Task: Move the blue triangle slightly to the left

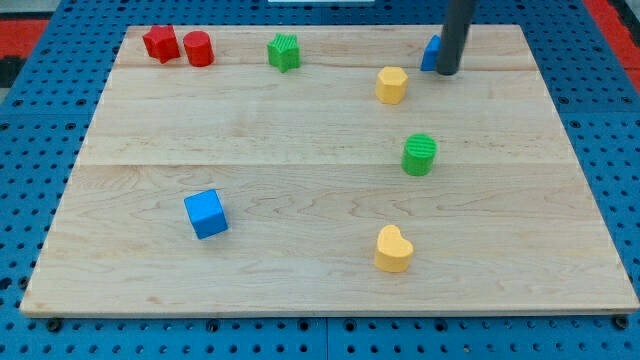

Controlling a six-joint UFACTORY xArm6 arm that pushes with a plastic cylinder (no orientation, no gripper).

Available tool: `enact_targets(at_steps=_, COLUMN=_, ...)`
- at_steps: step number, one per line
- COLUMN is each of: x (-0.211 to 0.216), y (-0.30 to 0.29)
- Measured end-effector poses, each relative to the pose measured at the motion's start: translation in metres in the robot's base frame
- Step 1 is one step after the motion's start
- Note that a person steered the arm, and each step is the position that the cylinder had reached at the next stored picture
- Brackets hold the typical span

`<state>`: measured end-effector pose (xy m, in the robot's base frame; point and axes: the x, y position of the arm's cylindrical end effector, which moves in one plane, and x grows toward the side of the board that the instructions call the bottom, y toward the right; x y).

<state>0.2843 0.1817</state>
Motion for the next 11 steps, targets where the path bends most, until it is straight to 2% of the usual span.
enact_targets(at_steps=1, x=-0.008, y=0.027)
enact_targets(at_steps=4, x=-0.038, y=0.021)
enact_targets(at_steps=8, x=-0.027, y=0.009)
enact_targets(at_steps=11, x=-0.035, y=-0.084)
